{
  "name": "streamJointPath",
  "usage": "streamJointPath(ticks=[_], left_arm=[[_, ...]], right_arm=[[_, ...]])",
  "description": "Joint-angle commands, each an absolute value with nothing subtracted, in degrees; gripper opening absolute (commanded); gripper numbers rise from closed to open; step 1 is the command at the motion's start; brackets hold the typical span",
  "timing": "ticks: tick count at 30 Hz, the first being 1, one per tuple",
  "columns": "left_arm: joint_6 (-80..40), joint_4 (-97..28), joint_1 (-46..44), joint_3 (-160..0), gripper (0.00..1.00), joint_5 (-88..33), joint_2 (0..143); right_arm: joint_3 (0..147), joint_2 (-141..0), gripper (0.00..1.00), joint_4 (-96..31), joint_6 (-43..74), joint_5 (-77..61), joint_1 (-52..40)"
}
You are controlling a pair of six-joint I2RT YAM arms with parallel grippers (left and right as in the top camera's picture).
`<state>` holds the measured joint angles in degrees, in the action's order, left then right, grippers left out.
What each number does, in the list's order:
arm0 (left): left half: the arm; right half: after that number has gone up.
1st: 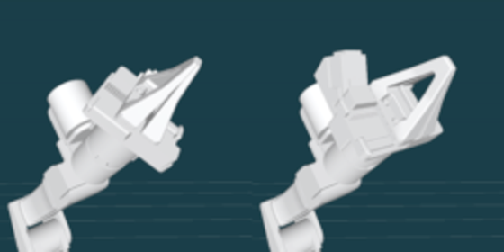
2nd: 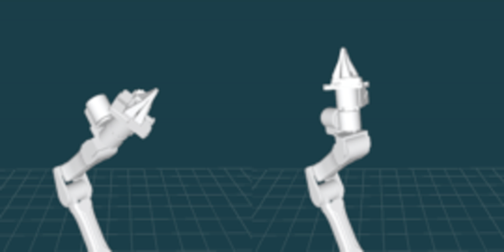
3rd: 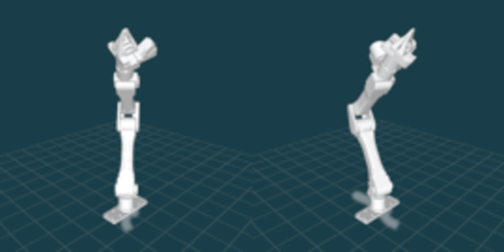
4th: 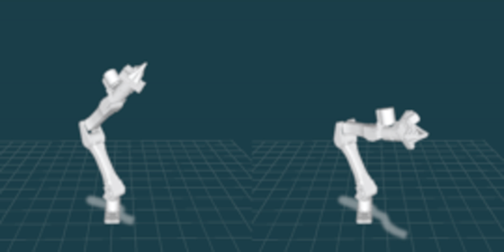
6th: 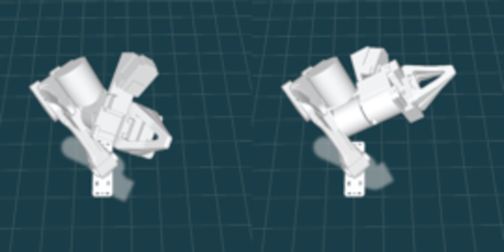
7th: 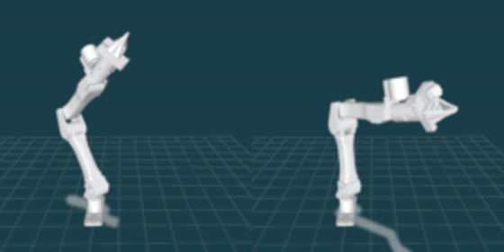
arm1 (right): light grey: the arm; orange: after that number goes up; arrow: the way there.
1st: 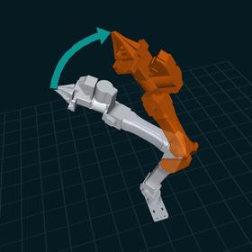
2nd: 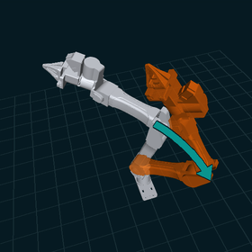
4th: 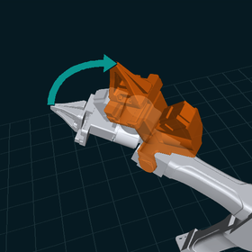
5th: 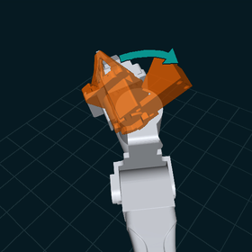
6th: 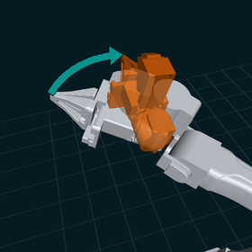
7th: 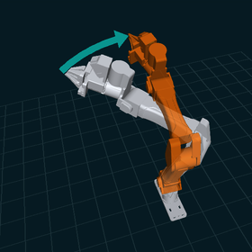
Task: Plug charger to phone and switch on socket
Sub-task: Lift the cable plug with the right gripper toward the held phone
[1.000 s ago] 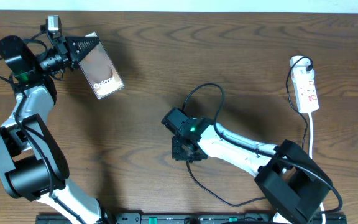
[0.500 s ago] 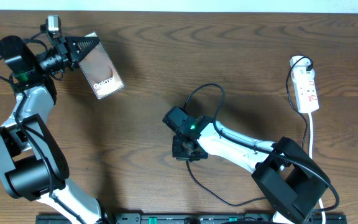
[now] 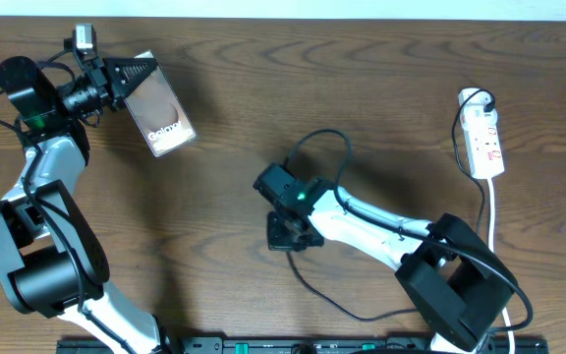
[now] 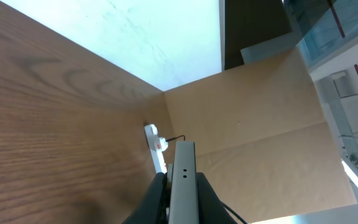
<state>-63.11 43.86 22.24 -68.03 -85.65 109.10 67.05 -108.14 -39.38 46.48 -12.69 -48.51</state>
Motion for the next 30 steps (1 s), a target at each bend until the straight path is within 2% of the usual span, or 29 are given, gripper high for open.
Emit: streamJointPath(ticks=[1, 2, 4, 10, 15, 21, 25, 30], left_arm=[[-63.0, 44.2, 22.2, -68.5, 0.08, -86.8, 108.5], [-63.0, 44.2, 22.2, -68.5, 0.07, -86.8, 108.5], [-63.0, 44.2, 22.2, -68.5, 0.07, -86.8, 108.5], [-63.0, 44.2, 22.2, -68.5, 0.08, -87.0, 108.5], [-63.2, 44.2, 22.2, -68.5, 0.07, -86.9, 108.5], [-63.3, 44.2, 22.2, -68.5, 0.07, -86.8, 108.5], [-63.2, 44.2, 22.2, -68.5, 0.07, -86.8, 108.5], [-63.3, 44.2, 22.2, -68.5, 0.08, -86.8, 108.5]], right_arm=[[70.9, -108.2, 0.01, -36.1, 35.3, -26.6, -46.5], [71.9, -108.2, 0.01, -33.3, 29.0, -34.8, -45.4], [72.2, -108.2, 0.01, -30.1, 23.7, -42.6, -43.9], [72.2, -108.2, 0.01, -27.4, 7.8, -60.5, -38.6], [72.2, -108.2, 0.01, -23.4, 2.9, -64.9, -35.7], [72.2, -108.6, 0.01, -15.7, 5.4, -66.4, -34.8], [72.2, -111.0, 0.01, -8.1, 14.3, -67.7, -34.8], [72.2, -119.4, 0.01, 14.6, 32.8, -78.8, -34.8]])
